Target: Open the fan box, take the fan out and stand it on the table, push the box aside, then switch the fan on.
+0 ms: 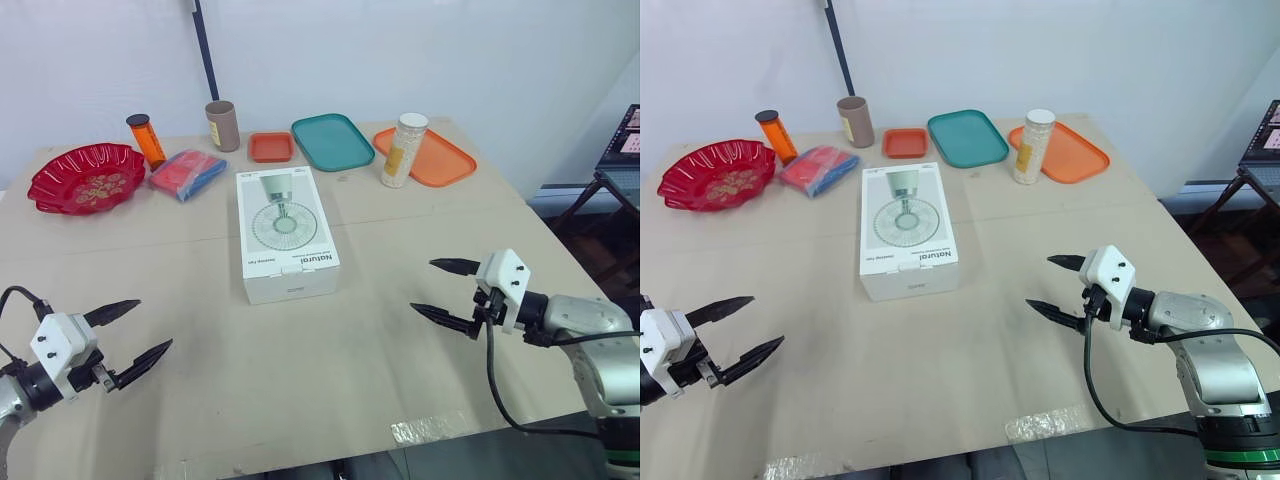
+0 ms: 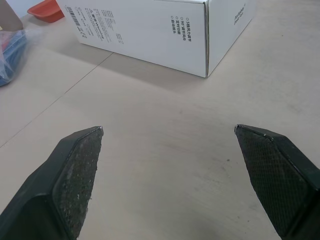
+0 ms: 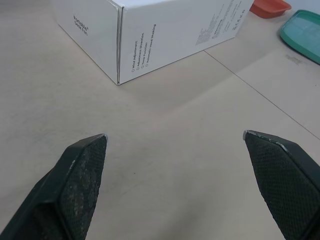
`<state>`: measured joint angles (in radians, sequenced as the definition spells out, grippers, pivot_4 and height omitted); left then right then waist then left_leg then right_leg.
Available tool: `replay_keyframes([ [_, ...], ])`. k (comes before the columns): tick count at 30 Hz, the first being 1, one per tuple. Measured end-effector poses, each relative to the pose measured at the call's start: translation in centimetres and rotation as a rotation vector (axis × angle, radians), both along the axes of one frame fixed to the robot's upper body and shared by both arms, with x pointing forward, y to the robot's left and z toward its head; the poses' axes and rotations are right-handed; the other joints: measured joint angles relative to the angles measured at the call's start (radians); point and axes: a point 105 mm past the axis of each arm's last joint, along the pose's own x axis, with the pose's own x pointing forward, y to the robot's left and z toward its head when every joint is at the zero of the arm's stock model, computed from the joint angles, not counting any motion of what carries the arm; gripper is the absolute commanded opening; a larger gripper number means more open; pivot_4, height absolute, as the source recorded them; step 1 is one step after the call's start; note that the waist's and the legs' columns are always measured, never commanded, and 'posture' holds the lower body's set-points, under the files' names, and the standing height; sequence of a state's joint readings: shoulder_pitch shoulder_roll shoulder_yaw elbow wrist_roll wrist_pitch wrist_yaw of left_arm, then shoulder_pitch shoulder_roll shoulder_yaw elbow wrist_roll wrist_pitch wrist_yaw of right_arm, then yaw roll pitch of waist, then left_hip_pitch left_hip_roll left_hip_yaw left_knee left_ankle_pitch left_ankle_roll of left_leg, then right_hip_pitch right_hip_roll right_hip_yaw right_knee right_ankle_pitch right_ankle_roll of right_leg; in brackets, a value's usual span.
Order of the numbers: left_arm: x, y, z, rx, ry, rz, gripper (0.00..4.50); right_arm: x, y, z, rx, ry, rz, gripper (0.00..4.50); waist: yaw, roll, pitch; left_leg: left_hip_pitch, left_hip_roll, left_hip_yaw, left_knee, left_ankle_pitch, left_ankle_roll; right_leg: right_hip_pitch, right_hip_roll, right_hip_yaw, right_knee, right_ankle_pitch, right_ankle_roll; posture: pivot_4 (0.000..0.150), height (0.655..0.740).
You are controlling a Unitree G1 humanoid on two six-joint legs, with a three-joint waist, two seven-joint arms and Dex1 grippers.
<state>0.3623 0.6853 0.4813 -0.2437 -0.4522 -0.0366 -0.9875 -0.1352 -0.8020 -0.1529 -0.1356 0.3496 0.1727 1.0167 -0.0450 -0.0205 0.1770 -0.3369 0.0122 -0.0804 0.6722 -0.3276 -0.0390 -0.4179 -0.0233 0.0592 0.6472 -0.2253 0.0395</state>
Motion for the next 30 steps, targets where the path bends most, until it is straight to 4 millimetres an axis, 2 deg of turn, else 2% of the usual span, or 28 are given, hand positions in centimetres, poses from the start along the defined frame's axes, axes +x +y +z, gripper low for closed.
replay_keyframes([
  [8,-0.3,0.59,-0.78,-0.006,0.032,0.023,4.5,-0.07,0.0,-0.11,0.0,0.008,0.003,4.47,0.0,0.0,0.0,0.0,0.0,0.0,0.0,0.0,0.0,0.0,0.0,0.0,0.0,0.0,0.0,0.15,0.74],
  [30,-0.42,0.62,-0.9,-0.007,0.04,0.03,4.5,-0.15,0.05,-0.22,-0.001,0.013,0.008,4.47,0.0,0.0,0.0,0.0,0.0,0.0,0.0,0.0,0.0,0.0,0.0,0.0,0.0,0.0,0.0,0.15,0.74],
])
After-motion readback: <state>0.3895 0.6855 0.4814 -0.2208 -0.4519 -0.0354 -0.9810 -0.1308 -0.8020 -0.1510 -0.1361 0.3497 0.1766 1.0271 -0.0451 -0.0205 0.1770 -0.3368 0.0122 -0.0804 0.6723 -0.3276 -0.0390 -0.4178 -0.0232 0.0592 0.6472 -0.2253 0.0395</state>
